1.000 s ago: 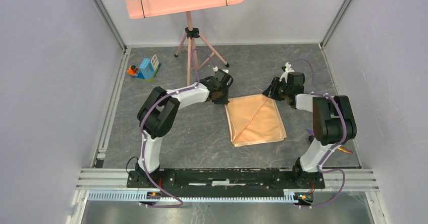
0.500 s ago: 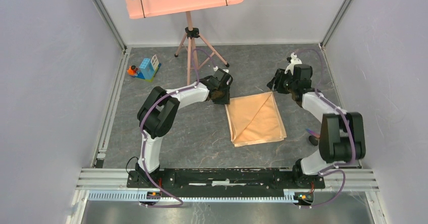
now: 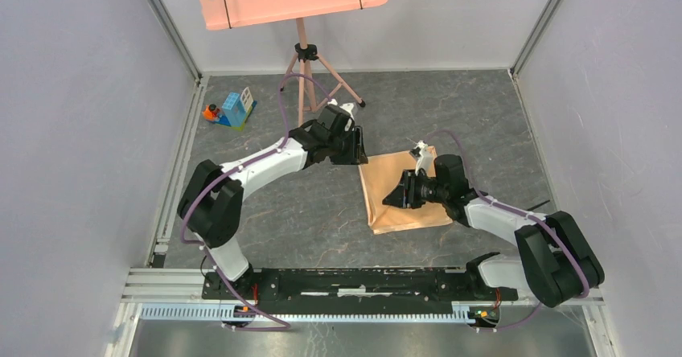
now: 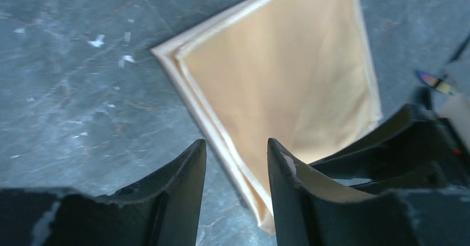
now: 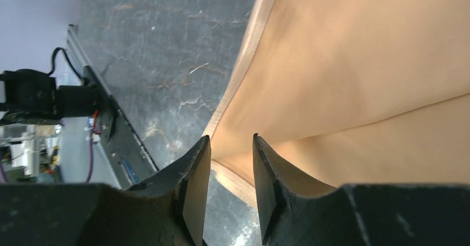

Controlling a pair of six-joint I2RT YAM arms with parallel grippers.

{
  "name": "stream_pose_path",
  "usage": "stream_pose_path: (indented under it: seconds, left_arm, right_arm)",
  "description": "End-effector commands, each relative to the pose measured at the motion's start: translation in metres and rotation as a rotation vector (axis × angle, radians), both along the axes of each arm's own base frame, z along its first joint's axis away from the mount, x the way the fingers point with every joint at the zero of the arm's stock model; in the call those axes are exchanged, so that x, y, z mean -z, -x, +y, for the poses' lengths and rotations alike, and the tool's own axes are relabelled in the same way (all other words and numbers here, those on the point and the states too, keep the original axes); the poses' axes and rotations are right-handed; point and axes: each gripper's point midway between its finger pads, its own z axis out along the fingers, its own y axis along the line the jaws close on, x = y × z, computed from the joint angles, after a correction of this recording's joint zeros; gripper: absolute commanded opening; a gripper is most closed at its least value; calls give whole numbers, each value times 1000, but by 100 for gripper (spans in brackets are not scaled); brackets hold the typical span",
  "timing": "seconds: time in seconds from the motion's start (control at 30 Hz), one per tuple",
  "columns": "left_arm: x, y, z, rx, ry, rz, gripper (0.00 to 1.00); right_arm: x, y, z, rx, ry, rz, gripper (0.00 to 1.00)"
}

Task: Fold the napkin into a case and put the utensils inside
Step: Smooth out the upper triangle-folded napkin at the center of the board.

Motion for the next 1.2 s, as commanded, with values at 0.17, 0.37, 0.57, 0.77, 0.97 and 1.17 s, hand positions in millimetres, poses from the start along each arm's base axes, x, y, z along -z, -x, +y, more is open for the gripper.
stream_pose_path:
  seconds: [0.17, 0.37, 0.57, 0.77, 0.97, 1.17]
  left_arm:
    - [14, 1, -52, 88, 268, 116, 32]
    - [53, -24, -39, 18, 182, 130, 17]
    - [85, -26, -20, -36, 147, 183, 12]
    - [98, -19, -20, -43, 163, 219, 11]
    - [96, -16, -21, -33, 176, 224, 10]
    - [87, -9, -26, 0, 216, 241, 12]
  right_arm:
    - [-25, 14, 36, -61, -184, -53, 34]
    - [-17, 19, 45, -76, -181, -34, 32]
    - [-9, 24, 54, -103, -177, -11, 32]
    - [15, 37, 62, -139, -150, 46, 32]
    - [32, 49, 47, -133, -68, 65, 31]
    - [31, 48, 31, -126, 53, 20, 30]
